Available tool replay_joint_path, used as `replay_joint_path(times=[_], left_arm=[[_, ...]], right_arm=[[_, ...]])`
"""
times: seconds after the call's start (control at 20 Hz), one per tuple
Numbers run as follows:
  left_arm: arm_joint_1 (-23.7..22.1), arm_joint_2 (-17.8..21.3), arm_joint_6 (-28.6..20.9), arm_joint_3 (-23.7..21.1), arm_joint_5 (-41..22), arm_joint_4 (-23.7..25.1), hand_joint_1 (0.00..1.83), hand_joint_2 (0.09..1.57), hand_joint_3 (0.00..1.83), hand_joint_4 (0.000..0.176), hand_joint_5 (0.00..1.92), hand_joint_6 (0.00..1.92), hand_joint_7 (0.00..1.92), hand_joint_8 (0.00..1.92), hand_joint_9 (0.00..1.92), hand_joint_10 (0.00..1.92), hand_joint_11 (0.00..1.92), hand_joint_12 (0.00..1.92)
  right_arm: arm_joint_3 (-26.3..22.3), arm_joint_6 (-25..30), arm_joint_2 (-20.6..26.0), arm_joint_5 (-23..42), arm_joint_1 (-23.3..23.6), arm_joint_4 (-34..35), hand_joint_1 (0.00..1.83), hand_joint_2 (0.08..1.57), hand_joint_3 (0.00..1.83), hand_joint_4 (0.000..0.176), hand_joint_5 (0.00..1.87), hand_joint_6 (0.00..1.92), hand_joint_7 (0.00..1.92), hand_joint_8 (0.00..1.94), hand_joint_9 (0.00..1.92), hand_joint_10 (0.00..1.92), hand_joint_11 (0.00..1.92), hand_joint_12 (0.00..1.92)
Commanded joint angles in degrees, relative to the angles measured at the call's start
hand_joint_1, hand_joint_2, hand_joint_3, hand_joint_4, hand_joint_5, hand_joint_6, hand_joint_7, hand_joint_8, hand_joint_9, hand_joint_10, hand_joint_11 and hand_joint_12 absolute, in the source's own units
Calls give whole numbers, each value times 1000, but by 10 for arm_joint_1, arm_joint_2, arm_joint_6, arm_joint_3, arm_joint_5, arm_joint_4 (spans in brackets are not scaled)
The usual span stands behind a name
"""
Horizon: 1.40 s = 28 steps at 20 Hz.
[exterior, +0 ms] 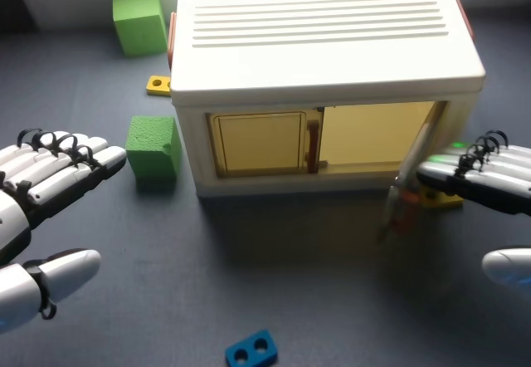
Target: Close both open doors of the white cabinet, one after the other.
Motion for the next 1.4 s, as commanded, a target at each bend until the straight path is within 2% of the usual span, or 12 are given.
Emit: replay_joint_path(times=[0.0,0.05,0.6,0.85,1.0,1.05,1.15,1.2,1.25,1.3,1.35], left_arm=[[-1,1,-2,-3,-75,-3,0,1472,36,0,8,0,32,1,39,1,16,213],[1,1,-2,-3,-76,-3,0,1469,21,0,9,0,37,0,56,2,0,335],[1,-1,-2,-4,-76,-5,0,1482,9,0,27,4,51,1,54,0,0,279],[3,-1,-2,-6,-79,-5,0,1473,0,0,31,1,86,6,102,9,0,362],[12,0,-4,-9,-91,-9,0,1467,0,0,39,2,100,5,116,7,0,383],[16,1,-4,-10,-97,-11,0,1467,0,0,47,3,94,1,97,4,0,343],[25,1,-10,-13,-120,-13,0,1475,2,0,50,2,83,1,89,1,0,351],[28,2,-11,-15,-130,-13,0,1467,0,0,30,2,40,4,43,4,0,242],[32,4,-12,-17,-148,-14,0,1462,0,0,22,0,29,3,35,5,0,221],[32,4,-14,-17,-155,-14,0,1461,0,0,13,0,22,0,28,2,0,216],[33,4,-15,-17,-165,-16,0,1456,0,0,20,1,47,2,55,3,0,290]], right_arm=[[3,6,-6,64,11,13,0,1485,0,0,2,0,0,0,0,0,0,0],[5,6,-9,63,14,13,0,1494,1,0,0,0,0,0,0,0,0,0],[33,14,-59,38,67,-6,26,1551,7,0,34,3,0,0,0,0,1,0],[43,36,-71,31,78,-18,65,1554,0,0,20,0,0,0,0,0,72,25],[25,69,-43,51,78,-41,74,1565,4,0,16,0,0,0,0,0,63,20],[17,77,-34,57,77,-48,14,1560,3,0,2,0,0,0,0,0,12,3],[-1,95,-11,81,57,-53,0,1535,0,0,27,11,0,0,0,0,12,5],[-6,101,-1,97,47,-49,0,1538,0,0,28,10,6,2,0,0,23,10],[-18,101,19,135,27,-29,0,1529,0,0,22,7,14,5,0,0,38,16],[-22,100,28,156,19,-14,0,1521,0,0,33,10,23,8,6,2,50,22],[-23,98,33,181,11,2,0,1496,0,0,83,9,64,6,52,6,79,38]])
